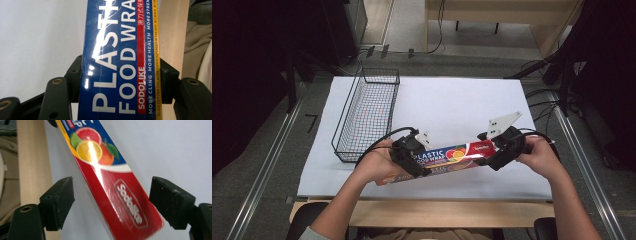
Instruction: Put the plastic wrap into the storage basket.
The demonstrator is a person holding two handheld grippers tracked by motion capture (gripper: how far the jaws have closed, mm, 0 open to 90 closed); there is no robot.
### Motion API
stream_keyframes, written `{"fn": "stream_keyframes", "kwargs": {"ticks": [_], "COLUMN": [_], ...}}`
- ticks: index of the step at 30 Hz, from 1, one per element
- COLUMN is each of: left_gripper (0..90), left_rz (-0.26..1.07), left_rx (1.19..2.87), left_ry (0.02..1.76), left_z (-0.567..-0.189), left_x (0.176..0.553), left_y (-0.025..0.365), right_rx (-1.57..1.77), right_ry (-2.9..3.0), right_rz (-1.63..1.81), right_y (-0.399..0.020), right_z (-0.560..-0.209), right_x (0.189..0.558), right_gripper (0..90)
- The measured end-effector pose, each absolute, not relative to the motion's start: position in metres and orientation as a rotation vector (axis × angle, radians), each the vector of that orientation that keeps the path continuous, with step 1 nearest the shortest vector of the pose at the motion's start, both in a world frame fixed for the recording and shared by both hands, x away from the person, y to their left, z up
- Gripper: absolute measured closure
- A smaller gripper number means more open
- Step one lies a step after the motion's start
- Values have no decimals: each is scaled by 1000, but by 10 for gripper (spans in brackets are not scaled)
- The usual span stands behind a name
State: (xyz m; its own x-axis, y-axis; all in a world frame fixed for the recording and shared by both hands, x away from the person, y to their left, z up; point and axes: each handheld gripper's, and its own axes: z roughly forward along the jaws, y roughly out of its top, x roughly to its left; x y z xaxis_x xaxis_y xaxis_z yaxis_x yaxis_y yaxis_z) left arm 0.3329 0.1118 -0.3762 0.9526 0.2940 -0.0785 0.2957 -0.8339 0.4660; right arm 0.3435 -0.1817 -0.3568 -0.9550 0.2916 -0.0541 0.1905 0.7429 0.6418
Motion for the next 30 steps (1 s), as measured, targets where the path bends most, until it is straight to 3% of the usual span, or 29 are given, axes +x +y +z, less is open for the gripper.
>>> {"fn": "stream_keyframes", "kwargs": {"ticks": [15,30], "left_gripper": [401,400], "left_rz": [-3,82], "left_rx": [2526,2476], "left_ry": [565,699], "left_z": [-356,-334], "left_x": [336,337], "left_y": [124,142], "right_rx": [569,622], "right_ry": [2630,2617], "right_rz": [1070,1021], "right_y": [-221,-215], "right_z": [-368,-393], "right_x": [352,358], "right_gripper": [207,197]}}
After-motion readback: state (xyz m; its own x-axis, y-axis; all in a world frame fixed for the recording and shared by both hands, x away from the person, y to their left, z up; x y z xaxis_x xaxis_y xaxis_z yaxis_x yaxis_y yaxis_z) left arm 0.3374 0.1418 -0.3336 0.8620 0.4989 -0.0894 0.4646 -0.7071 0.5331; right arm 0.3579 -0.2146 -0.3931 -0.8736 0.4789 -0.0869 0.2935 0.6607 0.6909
